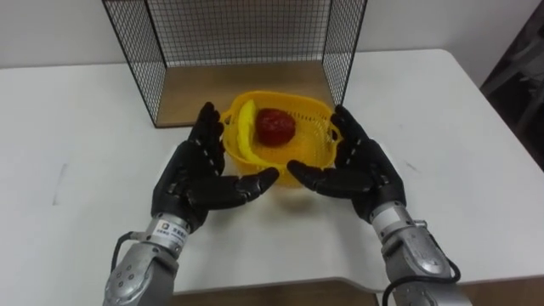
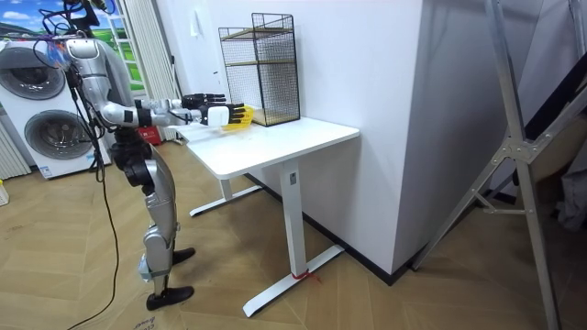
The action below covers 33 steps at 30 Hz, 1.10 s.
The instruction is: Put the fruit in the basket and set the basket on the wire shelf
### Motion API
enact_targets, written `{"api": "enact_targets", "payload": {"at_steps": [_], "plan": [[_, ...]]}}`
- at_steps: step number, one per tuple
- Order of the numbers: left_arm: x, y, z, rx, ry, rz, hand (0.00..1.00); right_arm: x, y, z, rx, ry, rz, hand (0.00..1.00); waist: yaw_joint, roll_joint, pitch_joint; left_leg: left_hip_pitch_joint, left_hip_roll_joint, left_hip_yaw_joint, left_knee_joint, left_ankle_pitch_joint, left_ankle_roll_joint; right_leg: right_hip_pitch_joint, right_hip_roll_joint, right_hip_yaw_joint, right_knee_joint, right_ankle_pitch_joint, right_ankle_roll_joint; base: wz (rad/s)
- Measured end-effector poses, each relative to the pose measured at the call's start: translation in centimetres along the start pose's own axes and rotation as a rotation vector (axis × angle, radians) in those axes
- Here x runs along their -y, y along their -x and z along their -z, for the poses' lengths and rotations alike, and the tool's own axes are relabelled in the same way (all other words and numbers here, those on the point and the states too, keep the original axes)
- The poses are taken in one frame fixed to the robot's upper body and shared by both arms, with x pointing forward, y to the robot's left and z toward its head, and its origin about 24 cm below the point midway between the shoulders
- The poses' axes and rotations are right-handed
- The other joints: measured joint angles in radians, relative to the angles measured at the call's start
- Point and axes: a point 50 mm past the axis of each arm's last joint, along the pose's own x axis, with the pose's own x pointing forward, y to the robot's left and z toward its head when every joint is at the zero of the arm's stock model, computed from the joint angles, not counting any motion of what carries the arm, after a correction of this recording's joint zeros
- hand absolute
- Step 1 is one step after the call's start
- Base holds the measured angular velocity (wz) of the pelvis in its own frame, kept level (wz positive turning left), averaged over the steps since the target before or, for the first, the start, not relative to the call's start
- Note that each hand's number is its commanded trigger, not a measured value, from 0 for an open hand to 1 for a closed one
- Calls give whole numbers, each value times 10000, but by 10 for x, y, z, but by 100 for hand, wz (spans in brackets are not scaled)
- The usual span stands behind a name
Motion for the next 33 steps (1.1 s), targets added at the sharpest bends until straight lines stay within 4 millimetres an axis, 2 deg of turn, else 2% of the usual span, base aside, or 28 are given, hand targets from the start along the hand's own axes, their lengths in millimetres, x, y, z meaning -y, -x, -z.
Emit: {"api": "enact_targets", "payload": {"at_steps": [6,11,19,33], "plan": [[2,-2,-1,78,93,-112,0,-3,-3,-2,127,-132,109,0,-6,-2,1,36,1,1,-8,0,-1,25,0,-4,-2,0,0,0],[4,-7,-5,292,115,-217,0,-8,-12,-13,539,-163,72,0,-22,-2,0,36,1,-1,-3,0,-1,39,0,-31,2,0,0,0],[8,-15,-16,796,33,-186,0,-13,-14,-25,1033,-220,-85,0,-19,-4,-2,34,1,-9,-2,0,-1,51,0,-38,-2,0,0,0],[9,-17,-21,964,2,-275,0,-17,-19,-29,1222,-568,-123,0,4,-14,-18,127,1,-14,-17,2,-3,188,-1,-66,16,0,0,0]]}}
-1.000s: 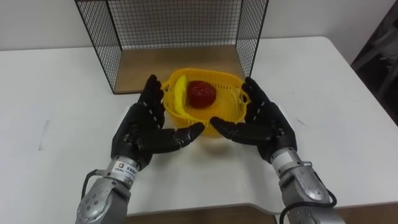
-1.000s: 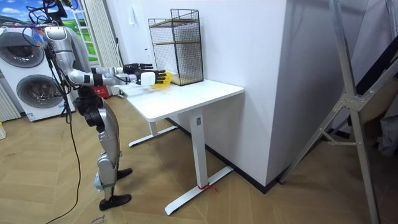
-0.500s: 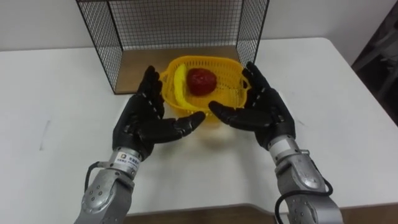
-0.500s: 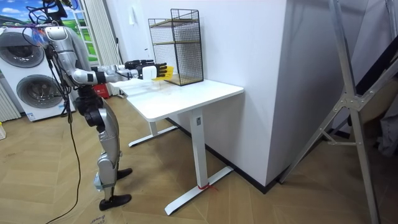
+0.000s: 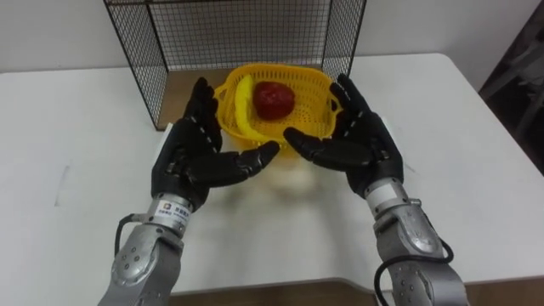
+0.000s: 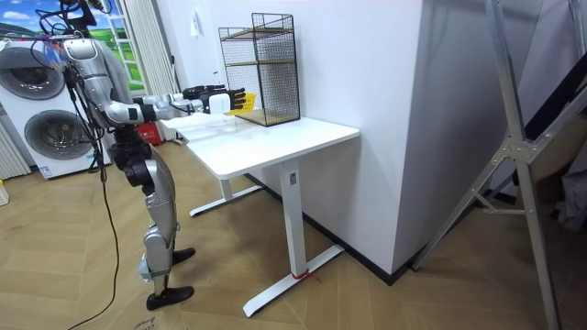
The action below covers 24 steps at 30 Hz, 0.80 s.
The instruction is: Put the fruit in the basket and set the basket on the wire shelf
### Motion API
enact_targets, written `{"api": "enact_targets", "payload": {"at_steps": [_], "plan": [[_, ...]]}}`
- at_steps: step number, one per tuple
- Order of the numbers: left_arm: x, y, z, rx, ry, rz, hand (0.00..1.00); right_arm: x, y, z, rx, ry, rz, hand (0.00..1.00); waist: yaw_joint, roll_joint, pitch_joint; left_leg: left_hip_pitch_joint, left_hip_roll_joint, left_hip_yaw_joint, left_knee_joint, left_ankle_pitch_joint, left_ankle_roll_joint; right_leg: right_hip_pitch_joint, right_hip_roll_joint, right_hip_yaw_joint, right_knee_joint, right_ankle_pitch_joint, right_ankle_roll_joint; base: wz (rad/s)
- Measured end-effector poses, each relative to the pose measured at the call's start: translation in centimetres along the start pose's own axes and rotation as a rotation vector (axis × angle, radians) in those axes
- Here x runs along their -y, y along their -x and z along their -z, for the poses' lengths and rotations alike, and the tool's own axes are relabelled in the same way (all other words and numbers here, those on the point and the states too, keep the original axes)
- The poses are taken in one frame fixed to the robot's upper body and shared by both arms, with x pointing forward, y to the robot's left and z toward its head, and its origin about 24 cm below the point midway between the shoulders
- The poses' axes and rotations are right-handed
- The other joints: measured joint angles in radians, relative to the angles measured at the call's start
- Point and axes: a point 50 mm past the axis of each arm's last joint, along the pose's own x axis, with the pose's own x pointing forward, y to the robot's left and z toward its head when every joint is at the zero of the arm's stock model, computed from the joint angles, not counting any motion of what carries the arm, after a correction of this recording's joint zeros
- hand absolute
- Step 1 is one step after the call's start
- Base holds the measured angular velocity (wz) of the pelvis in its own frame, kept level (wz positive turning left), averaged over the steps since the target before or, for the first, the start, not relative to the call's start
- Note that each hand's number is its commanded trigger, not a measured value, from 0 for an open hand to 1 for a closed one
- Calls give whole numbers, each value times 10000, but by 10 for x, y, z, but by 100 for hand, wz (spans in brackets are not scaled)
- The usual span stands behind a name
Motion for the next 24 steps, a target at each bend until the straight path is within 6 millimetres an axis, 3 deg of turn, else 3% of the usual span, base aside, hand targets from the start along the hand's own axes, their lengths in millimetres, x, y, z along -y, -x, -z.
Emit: {"api": "enact_targets", "payload": {"at_steps": [8,12,15,17,19,21,24], "plan": [[3,-3,-5,290,15,106,0,-2,-4,-6,225,18,-21,0,-9,-1,-11,-129,33,-17,251,-18,2,-7,-6,-106,73,-1,0,2],[3,-3,-6,301,11,103,0,-4,-4,-11,443,4,-120,0,33,18,-7,-276,135,-130,650,-187,-5,-51,63,-158,339,-53,1,8],[2,-3,-6,314,-70,104,0,-4,-4,-10,439,-124,-118,0,296,30,-3,-612,436,-133,1765,-777,-79,-381,145,-184,1235,-590,-90,-9],[2,-3,-6,314,-82,87,0,-2,-4,-7,342,-132,-106,0,519,43,2,-1082,770,-160,2994,-1329,-173,-799,240,-178,2355,-1254,-248,-7],[0,-2,-5,246,-136,28,0,0,-3,-3,170,-186,-73,0,655,3,1,-1301,946,-177,3661,-1583,-281,-1103,270,-133,3108,-1746,-355,-8],[-1,-2,-3,170,-67,-19,0,0,-3,0,63,-220,-54,0,803,29,18,-1482,1102,-137,4202,-1579,-325,-1230,345,10,3496,-2097,-422,-5],[-4,-1,-3,159,-78,-160,0,-3,-3,1,50,-215,-194,0,985,52,12,-1516,1171,-109,4303,-1250,-371,-1203,296,138,3592,-1994,-607,-11]]}}
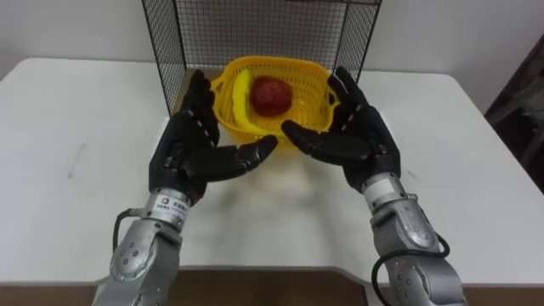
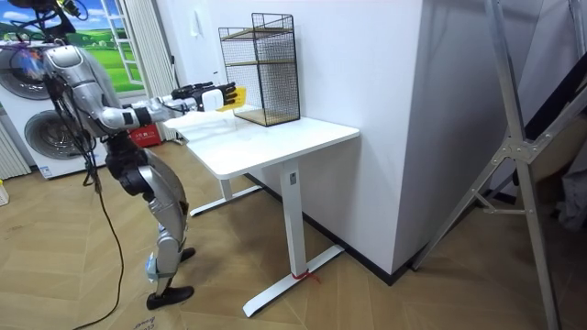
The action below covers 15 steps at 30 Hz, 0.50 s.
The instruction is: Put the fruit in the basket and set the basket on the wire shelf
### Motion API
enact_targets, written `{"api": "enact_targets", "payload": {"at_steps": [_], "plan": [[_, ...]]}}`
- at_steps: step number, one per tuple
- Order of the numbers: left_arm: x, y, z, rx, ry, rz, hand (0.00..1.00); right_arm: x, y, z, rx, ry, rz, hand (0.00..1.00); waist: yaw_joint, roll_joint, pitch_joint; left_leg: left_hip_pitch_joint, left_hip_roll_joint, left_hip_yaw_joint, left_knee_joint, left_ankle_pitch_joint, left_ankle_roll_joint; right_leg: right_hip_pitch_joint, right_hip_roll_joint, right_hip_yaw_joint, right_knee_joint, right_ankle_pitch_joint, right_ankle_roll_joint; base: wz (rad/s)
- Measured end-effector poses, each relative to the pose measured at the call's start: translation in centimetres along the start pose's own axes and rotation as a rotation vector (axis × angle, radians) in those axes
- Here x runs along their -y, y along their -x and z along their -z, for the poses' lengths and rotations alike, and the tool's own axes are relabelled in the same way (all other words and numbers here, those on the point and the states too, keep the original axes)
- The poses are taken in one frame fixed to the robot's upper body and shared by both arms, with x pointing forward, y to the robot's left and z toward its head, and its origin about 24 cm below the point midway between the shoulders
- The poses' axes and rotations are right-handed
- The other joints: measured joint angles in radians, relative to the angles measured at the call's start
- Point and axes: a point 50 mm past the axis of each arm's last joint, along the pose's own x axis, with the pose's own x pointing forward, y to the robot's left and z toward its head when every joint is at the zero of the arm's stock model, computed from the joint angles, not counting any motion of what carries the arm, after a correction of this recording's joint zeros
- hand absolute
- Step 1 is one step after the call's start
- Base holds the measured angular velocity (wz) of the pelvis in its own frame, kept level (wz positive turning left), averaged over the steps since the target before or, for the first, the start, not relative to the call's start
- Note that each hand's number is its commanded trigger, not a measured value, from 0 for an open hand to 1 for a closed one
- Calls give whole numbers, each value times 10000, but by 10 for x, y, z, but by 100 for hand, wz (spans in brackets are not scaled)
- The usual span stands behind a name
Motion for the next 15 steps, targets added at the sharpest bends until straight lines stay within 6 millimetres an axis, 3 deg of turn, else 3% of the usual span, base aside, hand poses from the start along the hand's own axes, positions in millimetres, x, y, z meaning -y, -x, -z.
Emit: {"api": "enact_targets", "payload": {"at_steps": [3,4,7,12,15], "plan": [[-3,0,-2,102,84,-132,0,-3,0,1,-27,8,-190,0,-169,-249,-106,432,-339,-31,-1339,190,-181,-220,-196,-62,-4,48,-61,8],[-4,0,-3,120,71,-160,0,-3,0,1,-17,-93,-227,0,-175,-376,-99,445,-482,-30,-1691,472,-180,-358,-296,-47,-31,113,-97,4],[-4,0,-2,96,54,-156,0,-3,0,1,-52,-97,-264,0,-244,-412,-79,464,-489,-60,-2113,691,-228,-375,-239,-103,-323,305,-185,0],[-4,0,-4,124,8,-128,0,-5,0,-2,66,-83,-327,0,-383,-559,-31,456,-505,-68,-2267,702,-246,-379,-200,-81,-547,328,-180,0],[-5,0,-4,140,-30,-107,0,-5,0,-2,81,-64,-339,0,-450,-584,-46,423,-535,-104,-2388,703,-245,-343,-178,-83,-858,434,-117,0]]}}
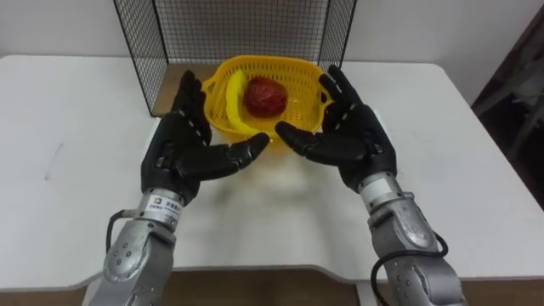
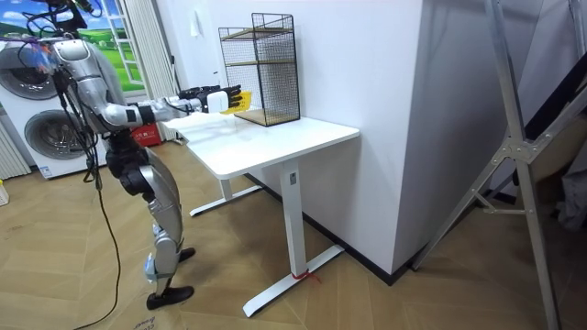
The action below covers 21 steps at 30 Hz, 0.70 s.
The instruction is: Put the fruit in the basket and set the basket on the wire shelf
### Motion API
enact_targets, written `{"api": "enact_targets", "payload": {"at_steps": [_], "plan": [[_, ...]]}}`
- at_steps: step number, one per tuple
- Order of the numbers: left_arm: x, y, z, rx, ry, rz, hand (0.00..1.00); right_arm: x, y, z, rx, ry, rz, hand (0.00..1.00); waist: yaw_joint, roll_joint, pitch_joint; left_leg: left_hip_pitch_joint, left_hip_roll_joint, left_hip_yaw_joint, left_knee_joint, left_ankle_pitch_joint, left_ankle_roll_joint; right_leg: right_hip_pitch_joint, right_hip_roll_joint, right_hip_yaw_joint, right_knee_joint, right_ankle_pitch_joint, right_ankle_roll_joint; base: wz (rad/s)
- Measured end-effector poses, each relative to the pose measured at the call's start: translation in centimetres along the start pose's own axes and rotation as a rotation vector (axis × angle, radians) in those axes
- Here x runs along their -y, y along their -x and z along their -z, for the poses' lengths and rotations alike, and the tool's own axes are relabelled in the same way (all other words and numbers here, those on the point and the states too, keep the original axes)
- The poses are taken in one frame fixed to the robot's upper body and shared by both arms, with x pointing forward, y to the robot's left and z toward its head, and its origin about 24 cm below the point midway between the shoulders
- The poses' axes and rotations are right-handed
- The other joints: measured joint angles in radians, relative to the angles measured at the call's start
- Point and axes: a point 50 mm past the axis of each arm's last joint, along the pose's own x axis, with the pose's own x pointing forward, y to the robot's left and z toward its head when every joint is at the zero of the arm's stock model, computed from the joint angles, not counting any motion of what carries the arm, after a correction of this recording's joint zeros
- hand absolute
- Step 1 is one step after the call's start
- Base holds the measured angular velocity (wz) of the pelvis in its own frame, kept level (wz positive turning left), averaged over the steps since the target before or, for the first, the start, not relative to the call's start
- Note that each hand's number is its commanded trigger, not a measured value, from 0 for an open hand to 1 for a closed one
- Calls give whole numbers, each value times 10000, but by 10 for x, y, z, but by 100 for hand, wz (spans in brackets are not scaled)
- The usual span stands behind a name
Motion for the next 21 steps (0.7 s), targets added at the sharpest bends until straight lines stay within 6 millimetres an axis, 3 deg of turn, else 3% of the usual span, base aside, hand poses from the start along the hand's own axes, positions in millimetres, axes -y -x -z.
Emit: {"api": "enact_targets", "payload": {"at_steps": [5,10,12,13,14,15,17,18,19,21], "plan": [[2,0,-3,136,15,87,0,0,0,-2,68,-94,1,0,-44,22,-20,25,-296,-406,-329,3,5,55,-114,-38,-305,92,141,0],[2,0,-4,142,-55,219,0,0,0,-4,143,-166,145,0,-80,62,-15,-63,-364,-449,71,-25,46,621,-150,72,-841,259,243,11],[3,-1,-3,124,-42,240,0,-1,-1,-8,380,-238,145,0,-75,175,5,-522,-444,-383,645,-228,322,699,-216,405,-864,259,249,30],[9,-2,-2,129,127,392,0,2,-1,-12,573,-67,237,0,-214,296,-35,-937,-763,-388,239,-162,565,673,-299,898,-837,232,297,51],[13,-3,0,122,222,503,0,4,-2,-14,627,51,347,0,-222,274,-54,-1078,-1070,-254,-288,513,919,537,-553,1221,-529,38,574,29],[13,-2,0,94,245,469,0,4,-2,-13,588,61,363,0,-64,225,-57,-925,-1186,-105,-342,543,979,415,-743,1243,-239,-51,713,-13],[9,-2,0,62,152,395,0,2,-2,-12,552,204,311,0,139,195,-16,-475,-1515,367,-347,349,1294,-148,-1259,1195,1565,-68,796,-28],[9,-2,0,62,117,392,0,2,-2,-12,556,234,288,0,141,152,9,-320,-1640,398,-344,283,1390,-307,-1391,1203,2177,-7,833,-3],[9,-2,0,51,102,396,0,2,-2,-12,555,307,275,0,58,104,56,28,-1855,406,-374,81,1541,-665,-1699,1206,3332,282,839,13],[10,-2,1,32,135,402,0,2,-2,-13,623,468,300,0,-65,160,110,336,-1962,377,-307,-302,1710,-1191,-1908,1339,4837,1182,820,10]]}}
